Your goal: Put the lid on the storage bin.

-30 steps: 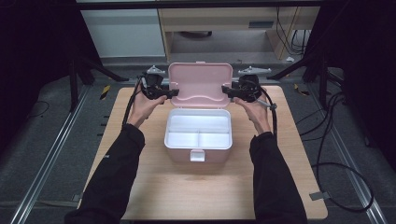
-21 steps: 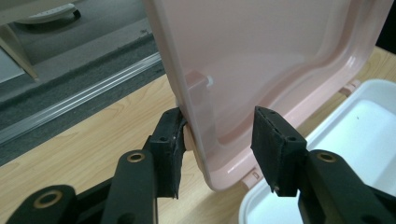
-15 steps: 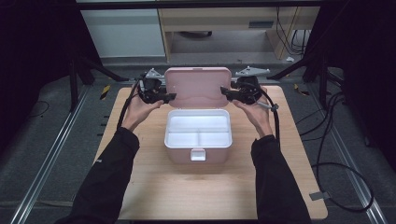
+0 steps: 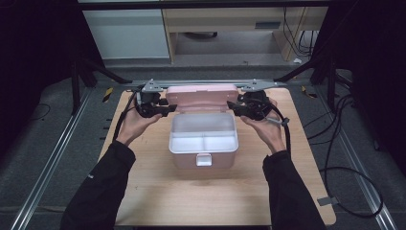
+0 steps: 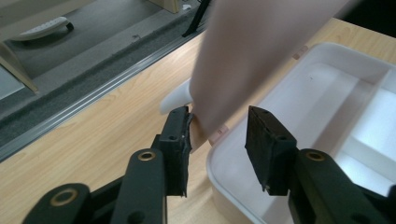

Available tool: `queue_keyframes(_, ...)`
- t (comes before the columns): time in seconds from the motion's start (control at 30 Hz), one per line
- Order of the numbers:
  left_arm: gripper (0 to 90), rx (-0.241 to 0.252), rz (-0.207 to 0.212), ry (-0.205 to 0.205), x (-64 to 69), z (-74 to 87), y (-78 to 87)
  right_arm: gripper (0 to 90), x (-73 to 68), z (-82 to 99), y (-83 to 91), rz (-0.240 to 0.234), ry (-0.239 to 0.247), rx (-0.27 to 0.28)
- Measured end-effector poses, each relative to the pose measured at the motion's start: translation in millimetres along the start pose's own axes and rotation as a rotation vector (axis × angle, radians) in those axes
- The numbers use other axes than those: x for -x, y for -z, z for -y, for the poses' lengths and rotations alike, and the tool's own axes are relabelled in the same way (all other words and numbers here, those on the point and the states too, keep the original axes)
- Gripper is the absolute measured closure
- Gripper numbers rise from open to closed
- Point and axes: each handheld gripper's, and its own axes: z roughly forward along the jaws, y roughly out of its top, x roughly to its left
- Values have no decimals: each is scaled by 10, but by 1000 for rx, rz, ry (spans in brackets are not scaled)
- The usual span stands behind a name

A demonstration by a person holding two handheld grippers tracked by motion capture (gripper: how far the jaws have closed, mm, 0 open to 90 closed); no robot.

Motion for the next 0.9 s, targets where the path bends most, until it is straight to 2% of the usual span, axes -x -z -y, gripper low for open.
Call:
queue_keyframes(0.17, 668, -16, 14, -17, 57, 73, 55, 664, -45, 84, 72, -11, 7, -1)
queue_keyframes(0.2, 664, -25, 2, -43, 105, 116, 72, 690, -76, 122, 99, -6, 22, 1)
queue_keyframes(0.3, 680, -39, -2, -55, 138, 151, 89, 683, -106, 161, 127, -7, 37, -6)
queue_keyframes(0.4, 699, -52, 18, -65, 189, 260, 117, 655, -168, 276, 187, -22, 67, -34)
queue_keyframes(0.53, 685, -60, 19, -74, 237, 345, 108, 652, -208, 409, 239, -31, 79, -52)
queue_keyframes(0.8, 672, -69, 17, -58, 199, 514, 149, 677, -156, 603, 281, -28, 74, -85)
queue_keyframes(0.9, 659, -79, 10, -65, 204, 548, 149, 673, -143, 651, 281, -24, 68, -95)
